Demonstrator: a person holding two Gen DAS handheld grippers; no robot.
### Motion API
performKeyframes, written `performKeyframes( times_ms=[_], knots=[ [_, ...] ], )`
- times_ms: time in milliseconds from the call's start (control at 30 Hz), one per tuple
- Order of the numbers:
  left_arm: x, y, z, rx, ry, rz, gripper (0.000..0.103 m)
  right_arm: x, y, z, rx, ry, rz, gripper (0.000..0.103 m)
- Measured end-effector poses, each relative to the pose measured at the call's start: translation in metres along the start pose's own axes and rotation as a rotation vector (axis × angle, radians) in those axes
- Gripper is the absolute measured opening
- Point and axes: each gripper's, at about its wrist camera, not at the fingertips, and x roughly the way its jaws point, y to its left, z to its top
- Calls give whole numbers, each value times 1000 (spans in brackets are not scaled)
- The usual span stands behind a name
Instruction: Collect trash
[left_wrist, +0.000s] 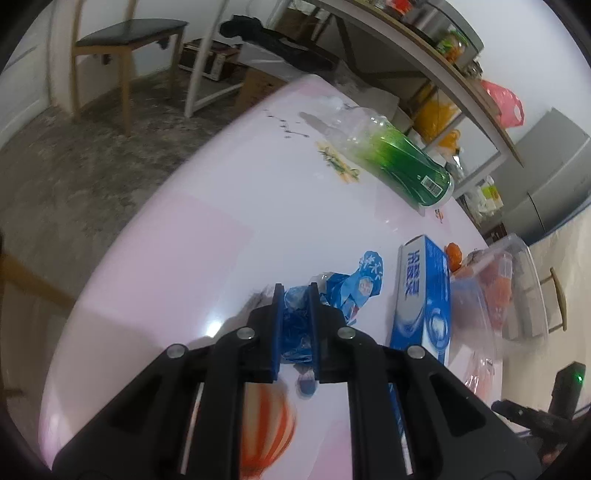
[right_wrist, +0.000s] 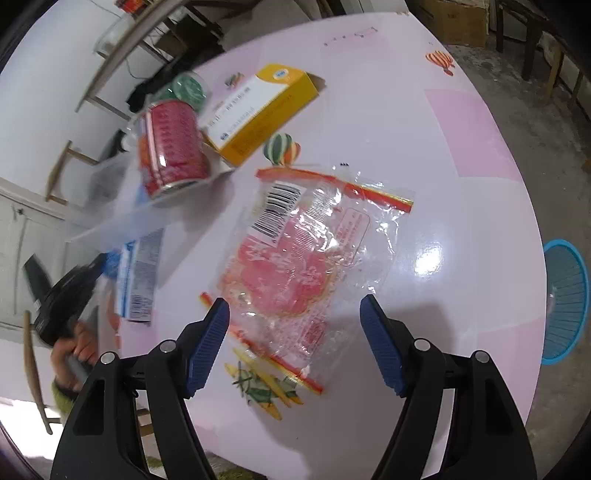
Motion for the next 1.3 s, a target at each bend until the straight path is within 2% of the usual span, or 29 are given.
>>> performKeyframes(
  times_ms=[200, 333, 467, 700, 867, 933, 1000, 1133, 1300],
  knots=[
    [-29, 18, -25, -34, -21, 12, 10, 9, 0, 2, 20, 8, -79, 71],
    [-35, 22, -38, -49, -14, 5, 10, 11, 1, 4, 24, -15, -94, 78],
    [-38, 17, -49, -29, -18, 10, 10, 15, 11, 7, 7, -29, -117, 78],
    [-40, 17, -55, -28, -16, 3, 10, 28, 36, 8, -74, -54, -181, 83],
    [-41, 17, -56, -32, -17, 2, 10, 38, 55, 3, -184, -81, -289, 83],
    [-41, 17, -56, -31, -18, 2, 10, 40, 60, 1, -222, -99, -334, 75],
    [-42, 18, -57, -34, -17, 2, 10, 38, 60, -1, -225, -110, -336, 71],
    [-42, 18, -58, -36, -17, 5, 10, 31, 56, -2, -222, -124, -339, 54],
    [-43, 19, -59, -35, -22, 10, 10, 28, 51, -2, -229, -135, -346, 45]
  ],
)
